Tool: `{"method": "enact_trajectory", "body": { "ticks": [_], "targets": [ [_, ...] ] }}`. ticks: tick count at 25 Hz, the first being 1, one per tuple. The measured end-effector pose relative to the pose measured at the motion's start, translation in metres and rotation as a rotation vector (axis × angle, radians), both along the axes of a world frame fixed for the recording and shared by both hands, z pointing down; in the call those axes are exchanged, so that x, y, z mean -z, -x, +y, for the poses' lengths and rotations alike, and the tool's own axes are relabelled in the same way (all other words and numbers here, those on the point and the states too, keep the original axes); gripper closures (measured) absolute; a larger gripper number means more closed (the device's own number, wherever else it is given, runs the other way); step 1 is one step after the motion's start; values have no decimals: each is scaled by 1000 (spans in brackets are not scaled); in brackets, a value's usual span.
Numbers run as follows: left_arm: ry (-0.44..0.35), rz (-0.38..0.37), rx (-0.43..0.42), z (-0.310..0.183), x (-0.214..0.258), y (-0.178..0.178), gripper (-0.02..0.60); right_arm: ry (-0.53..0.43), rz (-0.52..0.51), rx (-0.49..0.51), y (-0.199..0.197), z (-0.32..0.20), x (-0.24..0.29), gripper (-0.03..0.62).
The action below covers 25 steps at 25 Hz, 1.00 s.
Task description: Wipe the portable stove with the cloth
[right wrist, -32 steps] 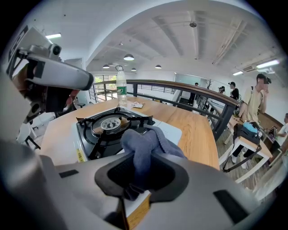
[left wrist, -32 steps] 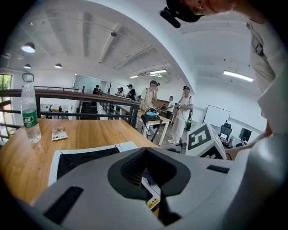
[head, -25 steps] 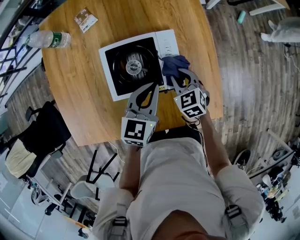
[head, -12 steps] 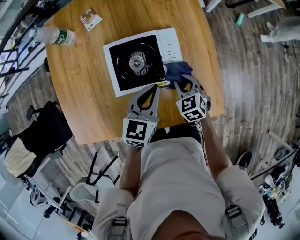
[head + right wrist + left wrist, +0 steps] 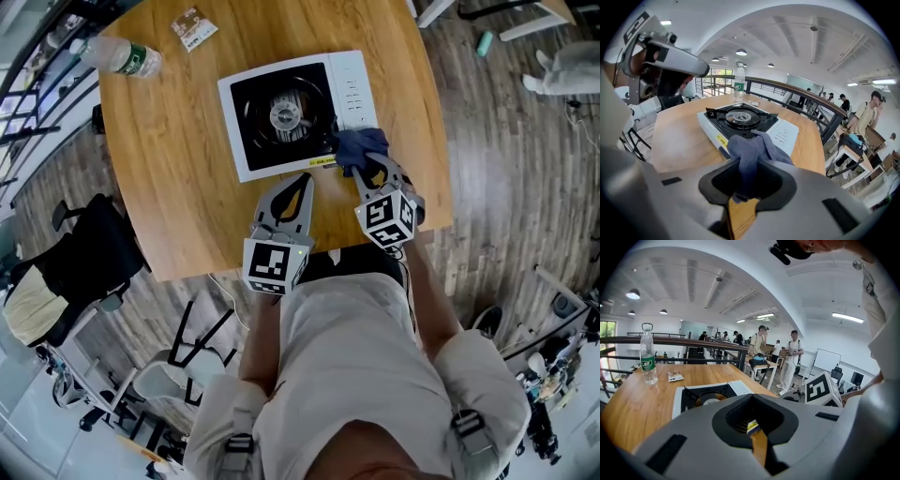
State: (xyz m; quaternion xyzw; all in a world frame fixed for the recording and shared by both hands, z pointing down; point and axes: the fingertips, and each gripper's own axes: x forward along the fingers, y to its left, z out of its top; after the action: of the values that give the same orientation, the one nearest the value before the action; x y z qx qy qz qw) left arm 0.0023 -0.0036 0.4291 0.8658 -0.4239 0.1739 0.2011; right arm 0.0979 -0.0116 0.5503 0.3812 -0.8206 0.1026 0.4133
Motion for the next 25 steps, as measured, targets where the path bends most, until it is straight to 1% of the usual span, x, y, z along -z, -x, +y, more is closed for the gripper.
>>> {"method": "enact_trajectory", "body": {
  "ticks": [9, 14, 21, 25],
  "targets": [
    [7, 0, 37, 12, -4, 25, 567, -6, 26, 61, 32, 6, -3, 499],
    [20, -1, 55, 18, -9, 38, 566, 0, 37, 64, 36, 5, -3, 499],
    [28, 6, 79, 20, -16, 52, 567, -40, 111, 121, 40, 6, -4, 499],
    [38, 13, 91, 20, -18, 55, 567, -42, 64, 123, 42, 7, -2, 499]
  ]
}}
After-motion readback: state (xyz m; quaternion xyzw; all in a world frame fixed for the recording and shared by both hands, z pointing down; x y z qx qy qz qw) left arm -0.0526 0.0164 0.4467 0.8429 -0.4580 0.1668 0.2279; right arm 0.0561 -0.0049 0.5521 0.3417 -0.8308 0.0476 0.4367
